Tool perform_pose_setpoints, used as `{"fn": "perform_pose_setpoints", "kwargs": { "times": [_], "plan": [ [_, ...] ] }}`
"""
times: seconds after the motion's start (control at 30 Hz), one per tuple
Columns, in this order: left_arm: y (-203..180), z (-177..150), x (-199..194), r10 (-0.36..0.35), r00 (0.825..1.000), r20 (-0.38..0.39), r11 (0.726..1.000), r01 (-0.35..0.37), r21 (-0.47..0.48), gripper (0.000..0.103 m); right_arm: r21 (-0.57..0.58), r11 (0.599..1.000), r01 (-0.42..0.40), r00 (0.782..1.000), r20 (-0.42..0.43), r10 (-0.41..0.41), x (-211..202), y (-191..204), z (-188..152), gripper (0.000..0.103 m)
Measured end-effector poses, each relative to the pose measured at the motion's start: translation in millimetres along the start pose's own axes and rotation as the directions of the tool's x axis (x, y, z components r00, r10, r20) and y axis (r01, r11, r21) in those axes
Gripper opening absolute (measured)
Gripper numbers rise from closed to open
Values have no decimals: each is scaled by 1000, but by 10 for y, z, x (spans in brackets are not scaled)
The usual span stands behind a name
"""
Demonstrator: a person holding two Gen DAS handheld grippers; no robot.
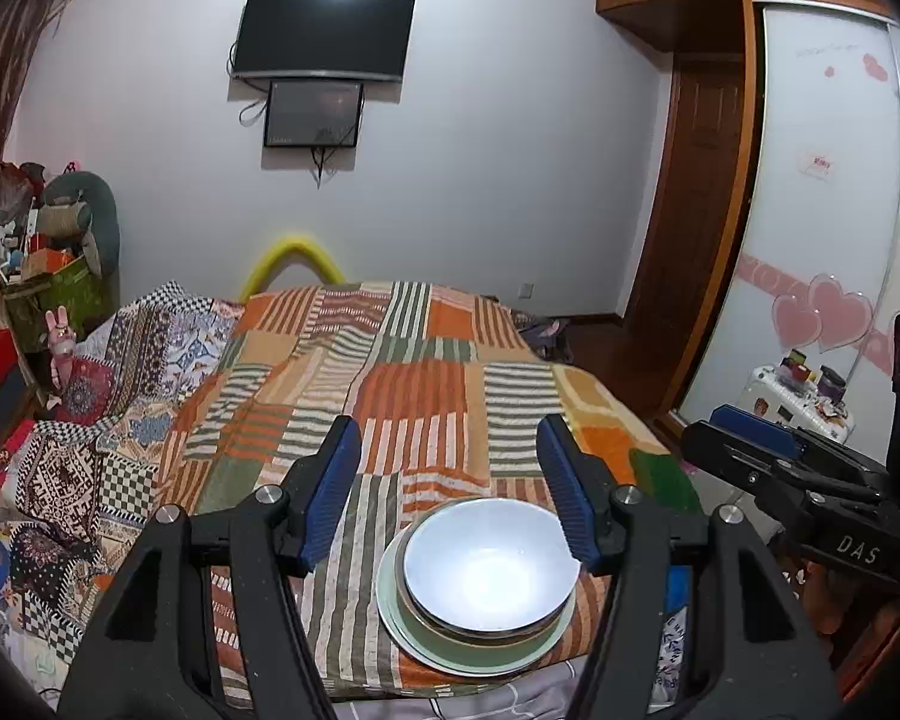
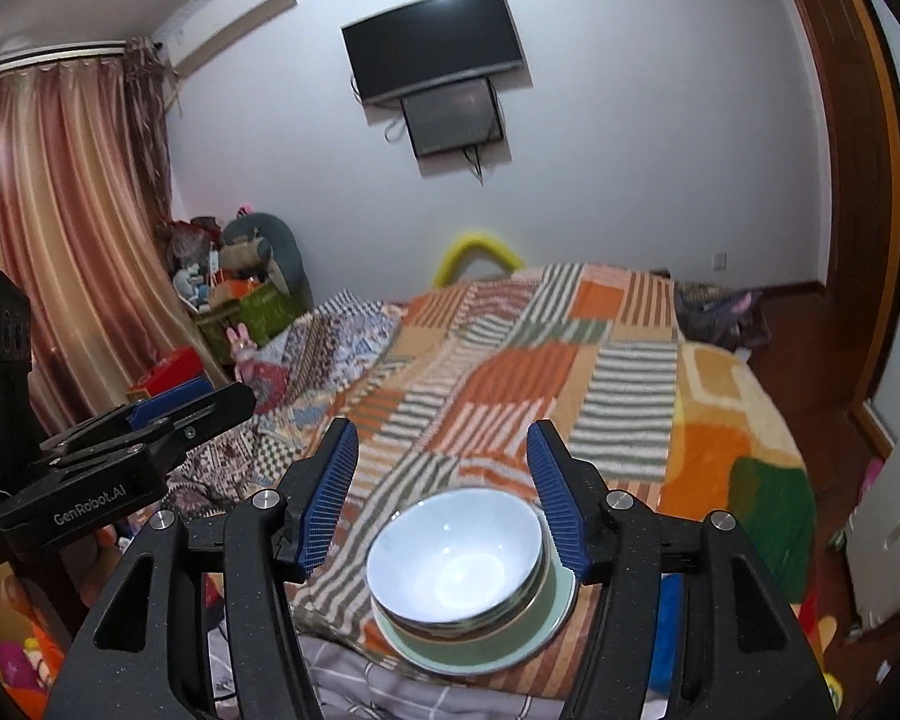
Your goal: Organize plates and bowls
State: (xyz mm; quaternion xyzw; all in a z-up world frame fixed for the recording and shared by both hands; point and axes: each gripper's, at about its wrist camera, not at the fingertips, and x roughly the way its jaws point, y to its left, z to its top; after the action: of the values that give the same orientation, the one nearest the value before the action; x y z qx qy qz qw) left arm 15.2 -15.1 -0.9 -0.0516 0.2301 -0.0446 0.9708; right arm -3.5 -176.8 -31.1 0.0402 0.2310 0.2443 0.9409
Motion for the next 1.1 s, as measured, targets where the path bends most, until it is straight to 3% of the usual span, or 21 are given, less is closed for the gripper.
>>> {"fn": "perform_pose_setpoints", "kwargs": {
  "times": [0.03, 0.13, 0.23, 0.6, 1.1],
  "plan": [
    [-8, 14, -29, 0, 1000, 8, 1000, 0, 1, 63, -5, 1000, -1, 1000, 12, 1, -27, 15, 13, 58],
    [-12, 9, -122, 6, 999, 46, 1000, -6, -5, 88, -10, 1000, 0, 998, 57, 1, -104, 43, 38, 71],
    [-16, -1, -228, 24, 995, 95, 1000, -23, -5, 95, -26, 1000, 3, 996, 86, -1, -151, 80, 54, 74],
    [-54, -37, -323, 30, 993, 117, 999, -33, 25, 99, -21, 1000, 14, 990, 137, -11, -203, 86, 60, 97],
    [8, -39, -269, 21, 994, 106, 1000, -22, 1, 101, -23, 999, 24, 990, 142, -21, -241, 72, 32, 101]
  ]
}}
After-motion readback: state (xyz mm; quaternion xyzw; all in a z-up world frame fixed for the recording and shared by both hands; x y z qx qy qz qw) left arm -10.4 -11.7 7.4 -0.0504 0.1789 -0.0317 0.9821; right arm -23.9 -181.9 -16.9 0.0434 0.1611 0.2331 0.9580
